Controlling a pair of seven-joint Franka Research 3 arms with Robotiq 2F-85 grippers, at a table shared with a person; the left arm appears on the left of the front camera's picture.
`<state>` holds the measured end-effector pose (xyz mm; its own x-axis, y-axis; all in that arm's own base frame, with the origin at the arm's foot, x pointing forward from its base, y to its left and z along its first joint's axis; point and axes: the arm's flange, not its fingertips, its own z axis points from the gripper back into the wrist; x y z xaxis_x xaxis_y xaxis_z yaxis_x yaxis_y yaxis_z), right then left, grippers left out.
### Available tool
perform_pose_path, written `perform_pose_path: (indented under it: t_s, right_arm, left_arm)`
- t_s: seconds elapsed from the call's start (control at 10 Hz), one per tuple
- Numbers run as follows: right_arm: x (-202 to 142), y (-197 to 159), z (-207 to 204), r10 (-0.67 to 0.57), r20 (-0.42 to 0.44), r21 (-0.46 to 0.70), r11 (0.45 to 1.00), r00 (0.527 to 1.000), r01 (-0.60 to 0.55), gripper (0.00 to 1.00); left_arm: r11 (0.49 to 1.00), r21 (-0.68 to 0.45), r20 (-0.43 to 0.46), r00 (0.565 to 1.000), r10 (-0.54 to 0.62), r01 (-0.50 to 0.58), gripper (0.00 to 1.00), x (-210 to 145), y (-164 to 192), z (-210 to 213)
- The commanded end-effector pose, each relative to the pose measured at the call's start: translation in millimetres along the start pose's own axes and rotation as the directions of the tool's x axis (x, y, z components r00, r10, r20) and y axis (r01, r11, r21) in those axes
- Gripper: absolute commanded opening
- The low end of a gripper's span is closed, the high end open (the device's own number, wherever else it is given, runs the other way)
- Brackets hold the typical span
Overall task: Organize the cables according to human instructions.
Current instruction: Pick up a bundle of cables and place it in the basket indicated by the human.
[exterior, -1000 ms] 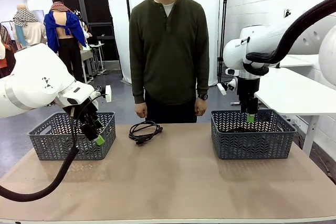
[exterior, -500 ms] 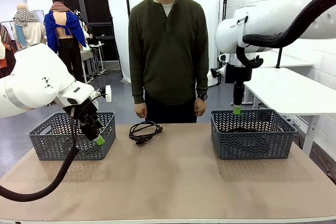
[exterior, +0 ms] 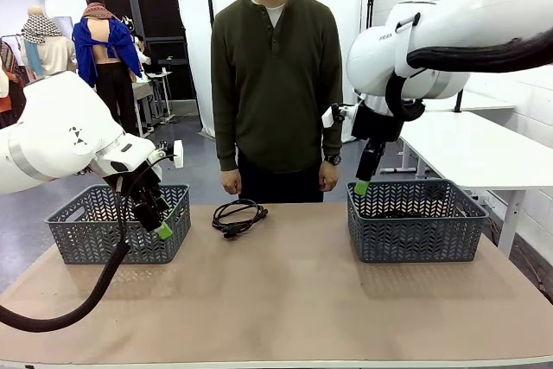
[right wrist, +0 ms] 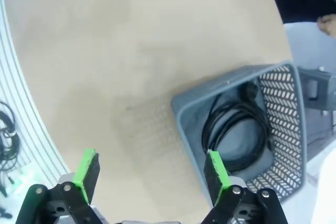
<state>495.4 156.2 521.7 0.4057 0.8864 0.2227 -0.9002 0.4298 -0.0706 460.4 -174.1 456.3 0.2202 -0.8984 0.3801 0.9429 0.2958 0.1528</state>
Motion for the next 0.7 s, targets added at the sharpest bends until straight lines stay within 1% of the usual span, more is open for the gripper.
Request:
perform_pose_path:
  t_s: [0.0,0.3,0.6]
  right_arm:
    - [-3,35,-14,-0.001,0.056,-0.060,0.998,0.998,0.004,1.00]
    - [-4,54,-30,0.017,0.118,-0.107,0.994,0.993,-0.004,1.00]
    - [-8,61,-40,0.023,0.141,-0.084,0.996,0.990,-0.011,1.00]
  left_arm:
    - [1.000,-0.008,-0.007,1.000,0.000,0.000,1.00,1,0,3]
    - [1.000,-0.008,-0.007,1.000,0.000,0.000,1.00,1,0,3]
    - [1.000,-0.008,-0.007,1.000,0.000,0.000,1.00,1,0,3]
